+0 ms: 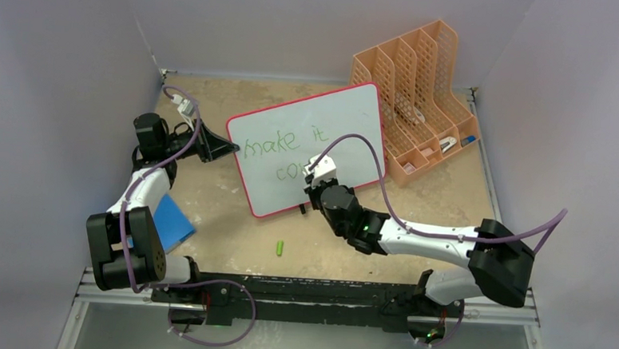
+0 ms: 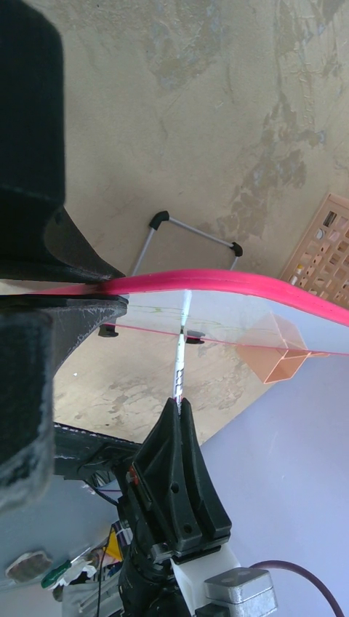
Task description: Write a sentence on the whiteboard
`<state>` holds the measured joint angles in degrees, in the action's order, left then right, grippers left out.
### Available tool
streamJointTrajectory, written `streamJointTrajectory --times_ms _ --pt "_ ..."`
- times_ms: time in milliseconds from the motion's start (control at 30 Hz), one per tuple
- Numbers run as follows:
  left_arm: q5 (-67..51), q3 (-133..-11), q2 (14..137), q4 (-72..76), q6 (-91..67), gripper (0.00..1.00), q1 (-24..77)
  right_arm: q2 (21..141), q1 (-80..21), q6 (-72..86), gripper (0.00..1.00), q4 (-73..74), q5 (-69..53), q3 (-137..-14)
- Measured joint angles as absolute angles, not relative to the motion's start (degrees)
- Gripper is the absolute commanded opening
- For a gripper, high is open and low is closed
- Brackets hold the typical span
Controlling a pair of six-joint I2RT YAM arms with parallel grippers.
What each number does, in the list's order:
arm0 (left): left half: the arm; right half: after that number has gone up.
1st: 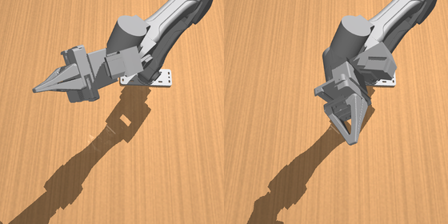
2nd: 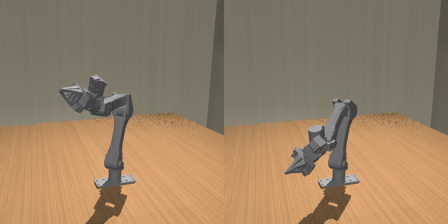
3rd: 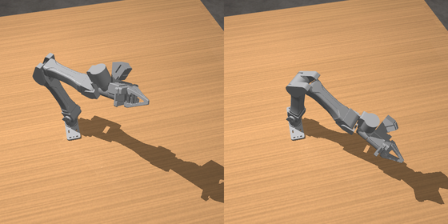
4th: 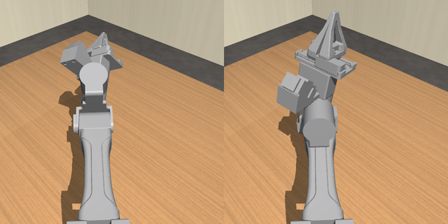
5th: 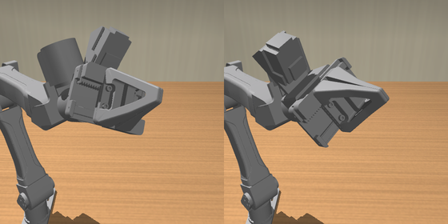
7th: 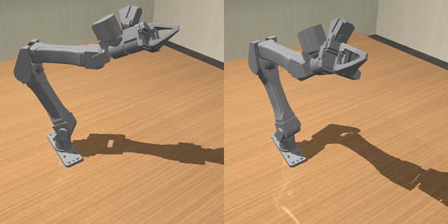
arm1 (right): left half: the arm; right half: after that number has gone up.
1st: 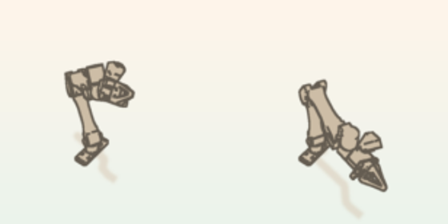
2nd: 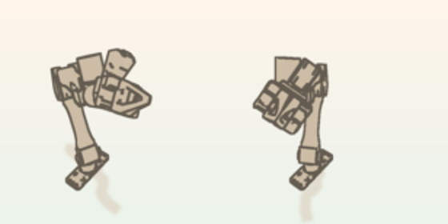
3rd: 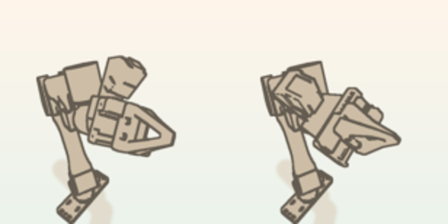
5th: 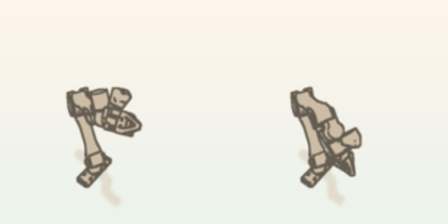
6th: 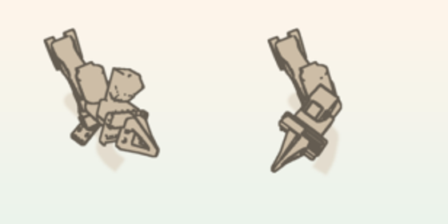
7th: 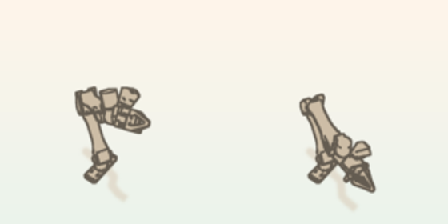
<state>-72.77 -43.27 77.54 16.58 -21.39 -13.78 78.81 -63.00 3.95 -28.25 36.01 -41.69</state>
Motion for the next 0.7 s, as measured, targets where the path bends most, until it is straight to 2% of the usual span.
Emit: streamJointTrajectory --times_ms 700 --pt "-72.8 -43.3 77.5 16.6 -21.4 0.00 -13.8 78.1 -63.4 4.5 0.00 -25.1 36.7 -40.8"
